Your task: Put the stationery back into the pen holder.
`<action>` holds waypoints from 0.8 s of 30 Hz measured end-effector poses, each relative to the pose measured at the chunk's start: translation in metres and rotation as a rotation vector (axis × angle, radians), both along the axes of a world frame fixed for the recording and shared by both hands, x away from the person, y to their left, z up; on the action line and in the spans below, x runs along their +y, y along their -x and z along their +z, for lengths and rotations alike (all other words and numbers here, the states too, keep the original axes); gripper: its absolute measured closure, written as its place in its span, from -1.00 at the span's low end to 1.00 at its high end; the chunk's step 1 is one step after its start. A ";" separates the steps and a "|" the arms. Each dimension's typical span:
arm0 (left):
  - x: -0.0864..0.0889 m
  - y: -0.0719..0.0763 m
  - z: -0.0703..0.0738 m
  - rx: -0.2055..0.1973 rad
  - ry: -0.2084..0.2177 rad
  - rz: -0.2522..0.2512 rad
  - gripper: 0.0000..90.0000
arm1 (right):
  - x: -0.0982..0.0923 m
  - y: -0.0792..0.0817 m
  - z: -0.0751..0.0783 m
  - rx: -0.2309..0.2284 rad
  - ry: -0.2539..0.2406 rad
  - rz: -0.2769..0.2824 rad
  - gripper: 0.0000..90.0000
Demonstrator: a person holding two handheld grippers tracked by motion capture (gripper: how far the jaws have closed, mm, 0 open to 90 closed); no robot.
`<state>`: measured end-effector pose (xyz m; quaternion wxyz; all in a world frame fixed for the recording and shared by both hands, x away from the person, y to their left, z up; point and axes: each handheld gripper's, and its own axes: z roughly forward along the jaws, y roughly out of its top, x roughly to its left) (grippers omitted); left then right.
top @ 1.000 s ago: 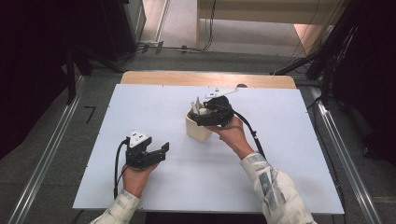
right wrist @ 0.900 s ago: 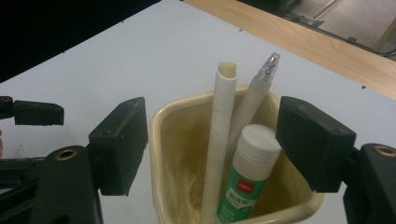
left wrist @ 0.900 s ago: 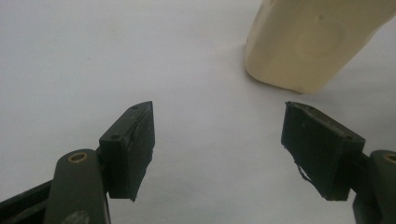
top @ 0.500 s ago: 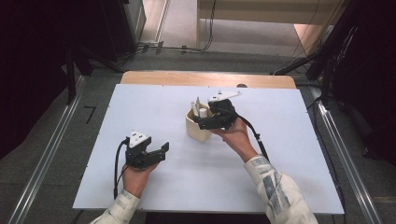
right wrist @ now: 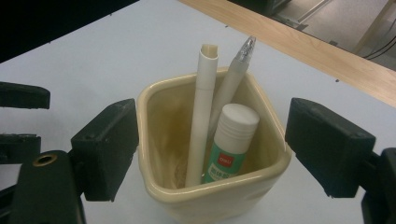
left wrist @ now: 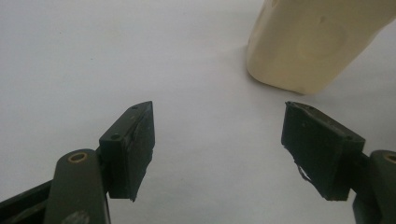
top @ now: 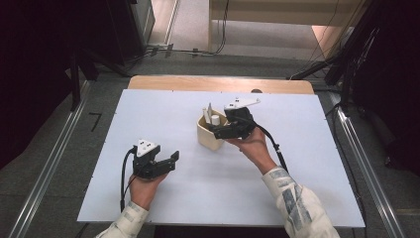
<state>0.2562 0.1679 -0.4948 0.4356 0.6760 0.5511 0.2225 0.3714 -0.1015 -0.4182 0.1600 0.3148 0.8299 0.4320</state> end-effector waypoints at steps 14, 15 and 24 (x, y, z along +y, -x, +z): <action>0.000 0.000 0.000 -0.001 0.000 0.006 -0.41 | -0.023 0.006 -0.004 -0.003 -0.002 -0.025 -0.66; 0.001 0.000 0.000 -0.001 0.000 0.006 -0.41 | -0.025 0.007 -0.004 -0.001 -0.002 -0.029 -0.66; 0.000 0.000 0.000 0.004 -0.012 0.024 -0.51 | -0.049 0.013 -0.008 -0.006 -0.015 -0.063 -0.66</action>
